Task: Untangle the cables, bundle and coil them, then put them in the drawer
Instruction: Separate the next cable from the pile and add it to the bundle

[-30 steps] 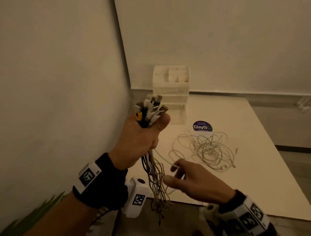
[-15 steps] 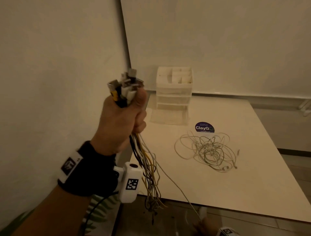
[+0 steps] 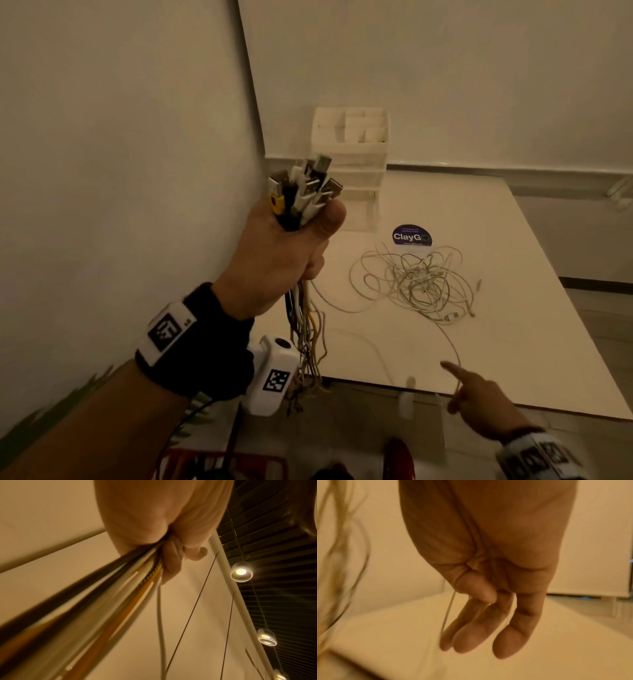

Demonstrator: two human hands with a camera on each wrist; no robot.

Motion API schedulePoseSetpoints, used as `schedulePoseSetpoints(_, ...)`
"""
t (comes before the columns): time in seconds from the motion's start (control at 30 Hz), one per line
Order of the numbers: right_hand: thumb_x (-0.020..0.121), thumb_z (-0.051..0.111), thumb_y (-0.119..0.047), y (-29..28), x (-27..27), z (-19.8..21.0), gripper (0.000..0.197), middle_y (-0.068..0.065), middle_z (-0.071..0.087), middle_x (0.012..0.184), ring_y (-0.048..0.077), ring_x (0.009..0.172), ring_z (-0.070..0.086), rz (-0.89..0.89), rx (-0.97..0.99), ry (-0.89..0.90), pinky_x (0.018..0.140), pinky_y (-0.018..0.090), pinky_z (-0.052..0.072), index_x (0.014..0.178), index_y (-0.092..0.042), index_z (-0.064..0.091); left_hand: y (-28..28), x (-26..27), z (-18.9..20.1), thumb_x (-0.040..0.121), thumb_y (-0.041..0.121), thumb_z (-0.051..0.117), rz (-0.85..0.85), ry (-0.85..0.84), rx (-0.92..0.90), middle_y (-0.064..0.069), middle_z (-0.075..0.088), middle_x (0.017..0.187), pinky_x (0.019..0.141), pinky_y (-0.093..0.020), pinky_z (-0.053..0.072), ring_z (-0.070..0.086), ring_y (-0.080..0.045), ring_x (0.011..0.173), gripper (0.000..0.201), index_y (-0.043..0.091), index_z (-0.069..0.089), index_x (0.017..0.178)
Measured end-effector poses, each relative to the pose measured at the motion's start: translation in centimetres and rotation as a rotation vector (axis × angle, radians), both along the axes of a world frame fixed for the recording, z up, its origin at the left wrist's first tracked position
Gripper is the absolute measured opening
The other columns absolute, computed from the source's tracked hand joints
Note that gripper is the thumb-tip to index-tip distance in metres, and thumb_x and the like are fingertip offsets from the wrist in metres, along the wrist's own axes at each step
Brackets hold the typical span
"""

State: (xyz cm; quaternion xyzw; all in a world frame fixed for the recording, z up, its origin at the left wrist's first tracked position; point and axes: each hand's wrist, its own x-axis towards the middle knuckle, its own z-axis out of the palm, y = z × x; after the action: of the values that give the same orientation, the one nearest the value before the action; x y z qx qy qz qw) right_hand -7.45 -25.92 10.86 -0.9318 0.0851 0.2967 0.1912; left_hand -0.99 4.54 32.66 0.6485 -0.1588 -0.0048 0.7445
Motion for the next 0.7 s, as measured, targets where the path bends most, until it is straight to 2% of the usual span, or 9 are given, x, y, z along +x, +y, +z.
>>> schedulePoseSetpoints(0.07, 0.081, 0.067, -0.006, -0.9, 2.1, 2.1, 0.065, 0.006, 0.062, 0.123, 0.021, 0.099, 0.063, -0.160, -0.005, -0.086, 0.092, 0.035, 0.052, 0.139, -0.026, 0.046, -0.5, 0.2, -0.2, 0.086, 0.016, 0.059, -0.027, -0.004, -0.016, -0.019, 0.018, 0.064, 0.041, -0.020, 0.021, 0.013, -0.023, 0.045, 0.021, 0.010, 0.045, 0.073)
schedulePoseSetpoints(0.17, 0.083, 0.060, -0.004, -0.6, 3.2, 5.4, 0.046, 0.003, 0.061, 0.121, 0.019, 0.103, 0.059, -0.131, -0.008, -0.126, 0.089, 0.032, 0.051, 0.124, -0.025, 0.057, -1.4, 0.3, -0.5, 0.086, 0.015, 0.059, -0.077, -0.008, -0.042, -0.019, 0.017, 0.064, 0.041, -0.019, 0.023, 0.015, -0.018, 0.042, 0.021, 0.009, 0.044, 0.072)
schedulePoseSetpoints(0.27, 0.079, 0.059, -0.002, 4.2, 2.7, 11.8, 0.064, -0.012, 0.059, 0.121, 0.002, 0.109, 0.054, 0.035, 0.497, -0.423, 0.093, 0.022, 0.045, 0.131, -0.037, 0.046, -2.9, 0.3, -1.6, 0.084, 0.019, 0.067, -0.117, -0.001, -0.050, -0.023, 0.023, 0.062, 0.042, -0.020, 0.023, 0.020, -0.014, 0.041, 0.021, 0.013, 0.052, 0.071)
schedulePoseSetpoints(0.33, 0.078, 0.070, -0.012, 8.5, 2.0, 14.5, 0.070, -0.020, 0.054, 0.128, -0.002, 0.121, 0.049, 0.171, 0.787, -0.400, 0.104, 0.023, 0.039, 0.135, -0.038, 0.040, -4.2, 0.2, -2.4, 0.078, 0.027, 0.074, -0.158, 0.001, -0.057, -0.023, 0.029, 0.059, 0.044, -0.022, 0.025, 0.024, -0.013, 0.041, 0.020, 0.019, 0.058, 0.070)
schedulePoseSetpoints(0.4, 0.078, 0.074, -0.022, 12.0, 2.0, 14.3, 0.044, -0.013, 0.063, 0.113, 0.008, 0.105, 0.061, 0.268, 0.859, -0.356, 0.093, 0.036, 0.050, 0.116, -0.034, 0.055, -5.4, -0.1, -3.1, 0.071, 0.030, 0.077, -0.170, 0.015, -0.064, -0.013, 0.034, 0.059, 0.043, -0.023, 0.024, 0.026, -0.013, 0.040, 0.017, 0.022, 0.062, 0.067)
schedulePoseSetpoints(0.47, 0.080, 0.071, -0.026, 14.3, 2.7, 12.3, 0.012, 0.006, 0.070, 0.085, 0.031, 0.078, 0.065, 0.191, 0.899, -0.359, 0.073, 0.052, 0.054, 0.086, -0.017, 0.065, -5.6, -0.1, -3.4, 0.068, 0.032, 0.081, -0.169, 0.034, -0.076, -0.014, 0.030, 0.060, 0.042, -0.025, 0.021, 0.022, -0.015, 0.040, 0.024, 0.022, 0.060, 0.065)
schedulePoseSetpoints(0.57, 0.086, 0.064, -0.037, 14.8, 3.5, 8.2, 0.046, 0.021, 0.054, 0.060, 0.030, 0.052, 0.050, 0.026, 0.837, -0.297, 0.059, 0.047, 0.048, 0.062, -0.001, 0.049, -4.8, 0.6, -3.7, 0.066, 0.036, 0.085, -0.170, 0.034, -0.115, -0.019, 0.023, 0.064, 0.047, -0.030, 0.024, 0.023, -0.020, 0.045, 0.042, 0.018, 0.047, 0.063)
schedulePoseSetpoints(0.63, 0.090, 0.060, -0.040, 14.7, 3.2, 6.7, 0.054, 0.014, 0.036, 0.051, 0.022, 0.046, 0.032, -0.026, 0.809, -0.277, 0.053, 0.041, 0.031, 0.055, -0.007, 0.036, -4.8, 1.0, -4.0, 0.066, 0.035, 0.085, -0.116, 0.043, -0.120, -0.014, 0.025, 0.061, 0.051, -0.034, 0.031, 0.028, -0.021, 0.046, 0.044, 0.017, 0.046, 0.061)
schedulePoseSetpoints(0.7, 0.091, 0.058, -0.041, 15.0, 3.1, 6.0, 0.055, 0.006, 0.028, 0.049, 0.019, 0.045, 0.025, -0.048, 0.831, -0.293, 0.054, 0.036, 0.024, 0.052, -0.014, 0.030, -5.3, 1.1, -4.3, 0.068, 0.037, 0.083, -0.070, 0.014, -0.088, -0.005, 0.033, 0.053, 0.056, -0.037, 0.037, 0.034, -0.019, 0.044, 0.042, 0.017, 0.047, 0.058)
